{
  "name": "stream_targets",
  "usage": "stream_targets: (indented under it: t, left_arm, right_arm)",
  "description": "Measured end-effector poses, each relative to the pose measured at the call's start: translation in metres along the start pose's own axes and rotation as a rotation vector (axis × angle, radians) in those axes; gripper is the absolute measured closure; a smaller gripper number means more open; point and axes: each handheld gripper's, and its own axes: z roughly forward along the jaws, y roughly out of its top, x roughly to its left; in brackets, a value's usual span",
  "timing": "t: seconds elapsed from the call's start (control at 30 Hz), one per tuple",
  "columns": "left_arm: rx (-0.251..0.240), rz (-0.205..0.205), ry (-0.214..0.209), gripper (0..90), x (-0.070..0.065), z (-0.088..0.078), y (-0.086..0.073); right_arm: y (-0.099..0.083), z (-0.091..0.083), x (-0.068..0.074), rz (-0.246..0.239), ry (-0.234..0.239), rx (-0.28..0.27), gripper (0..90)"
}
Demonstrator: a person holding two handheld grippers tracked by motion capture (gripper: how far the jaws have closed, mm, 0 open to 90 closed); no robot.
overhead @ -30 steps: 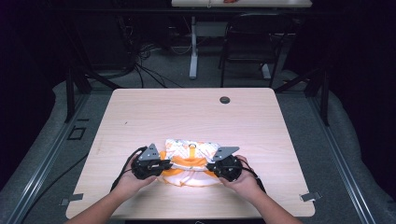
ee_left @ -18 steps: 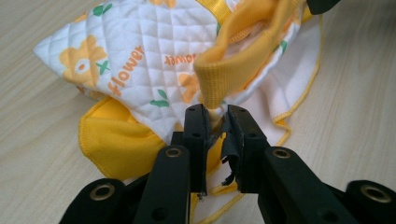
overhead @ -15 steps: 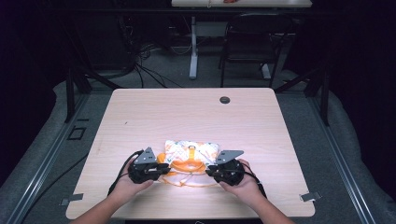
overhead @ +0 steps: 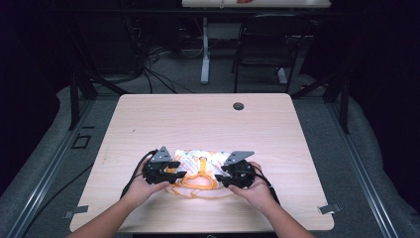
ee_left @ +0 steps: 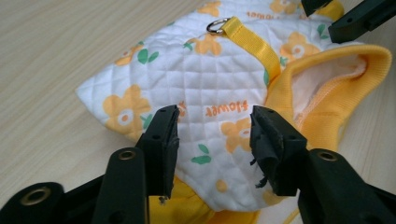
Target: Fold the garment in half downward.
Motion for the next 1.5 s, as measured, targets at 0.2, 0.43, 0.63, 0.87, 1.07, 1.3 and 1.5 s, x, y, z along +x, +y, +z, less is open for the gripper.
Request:
stream_targets:
  t: [0.2,0.43,0.63,0.87,1.07,1.3,1.5]
  left_arm:
    - [0.01,-0.002,-0.026,47.8,0.0,0.002,-0.008]
    - [0.026,0.022,-0.042,44.5,-0.003,0.003,-0.018]
    - [0.04,0.062,-0.018,42.9,-0.009,0.004,-0.022]
    - [0.047,0.086,-0.002,42.1,-0.012,0.006,-0.025]
    - [0.045,0.086,0.0,42.2,-0.013,0.007,-0.027]
    - [0.047,0.069,0.001,42.6,-0.011,0.009,-0.025]
    - [0.052,0.062,0.017,43.3,-0.006,0.015,-0.018]
  right_arm:
    - [-0.007,0.008,0.002,-0.011,0.014,0.037,53.9]
    - [-0.012,0.011,0.008,-0.032,0.013,0.05,53.1]
    - [-0.021,0.014,0.009,-0.023,0.024,0.05,52.7]
    - [-0.025,0.014,0.009,-0.033,0.016,0.06,53.3]
    - [-0.028,0.015,0.006,-0.002,0.028,0.039,54.3]
    - [-0.027,0.015,0.005,-0.011,0.026,0.05,54.5]
    - [-0.021,0.018,0.0,-0.007,0.009,0.062,55.0]
